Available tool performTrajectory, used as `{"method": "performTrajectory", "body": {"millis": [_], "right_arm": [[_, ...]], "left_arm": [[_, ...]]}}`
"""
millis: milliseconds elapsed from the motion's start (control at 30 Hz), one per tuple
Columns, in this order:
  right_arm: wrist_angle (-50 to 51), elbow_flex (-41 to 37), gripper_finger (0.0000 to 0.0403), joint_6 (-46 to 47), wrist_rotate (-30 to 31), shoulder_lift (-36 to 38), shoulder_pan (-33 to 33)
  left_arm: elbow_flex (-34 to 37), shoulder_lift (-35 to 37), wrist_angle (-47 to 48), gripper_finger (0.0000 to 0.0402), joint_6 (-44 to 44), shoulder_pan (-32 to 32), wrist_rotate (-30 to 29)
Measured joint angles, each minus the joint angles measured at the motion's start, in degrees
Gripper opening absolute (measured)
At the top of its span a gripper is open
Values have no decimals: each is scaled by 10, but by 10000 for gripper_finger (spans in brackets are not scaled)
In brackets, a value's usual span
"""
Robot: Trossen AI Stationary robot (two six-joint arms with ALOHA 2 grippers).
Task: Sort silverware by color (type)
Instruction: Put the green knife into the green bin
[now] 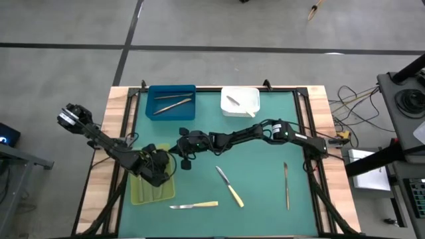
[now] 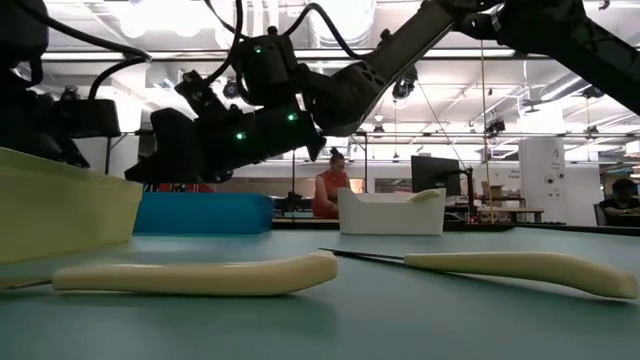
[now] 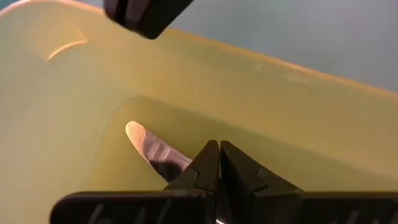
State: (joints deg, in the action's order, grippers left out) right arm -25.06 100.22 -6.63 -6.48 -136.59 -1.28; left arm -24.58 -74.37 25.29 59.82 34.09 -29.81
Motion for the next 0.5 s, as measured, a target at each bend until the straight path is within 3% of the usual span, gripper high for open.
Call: {"method": "performTrajectory", "body": {"millis": [500], "right_arm": [[7, 0, 9, -7, 0, 1, 0]], "left_arm": [[-12, 4, 45, 0, 47, 0, 22]]}}
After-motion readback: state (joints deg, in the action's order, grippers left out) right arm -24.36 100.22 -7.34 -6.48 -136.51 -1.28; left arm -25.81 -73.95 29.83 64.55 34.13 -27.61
